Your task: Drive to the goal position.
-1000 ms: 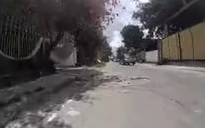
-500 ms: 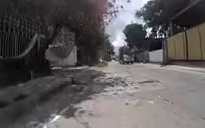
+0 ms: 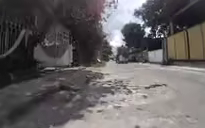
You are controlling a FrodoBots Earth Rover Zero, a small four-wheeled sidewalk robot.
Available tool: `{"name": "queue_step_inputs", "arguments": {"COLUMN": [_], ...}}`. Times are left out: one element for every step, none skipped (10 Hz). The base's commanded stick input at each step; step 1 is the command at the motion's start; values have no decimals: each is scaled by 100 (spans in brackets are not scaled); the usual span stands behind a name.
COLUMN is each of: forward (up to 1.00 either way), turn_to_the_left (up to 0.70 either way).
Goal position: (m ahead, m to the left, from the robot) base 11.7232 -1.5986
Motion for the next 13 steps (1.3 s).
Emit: {"name": "queue_step_inputs", "arguments": {"forward": [100, 100, 100, 100, 100, 100, 100, 100, 100, 100, 100, 100, 100], "turn_to_the_left": [0, 0, 0, 0, -9, -24, -12, 0, 0, 0, 0, 0, 0]}}
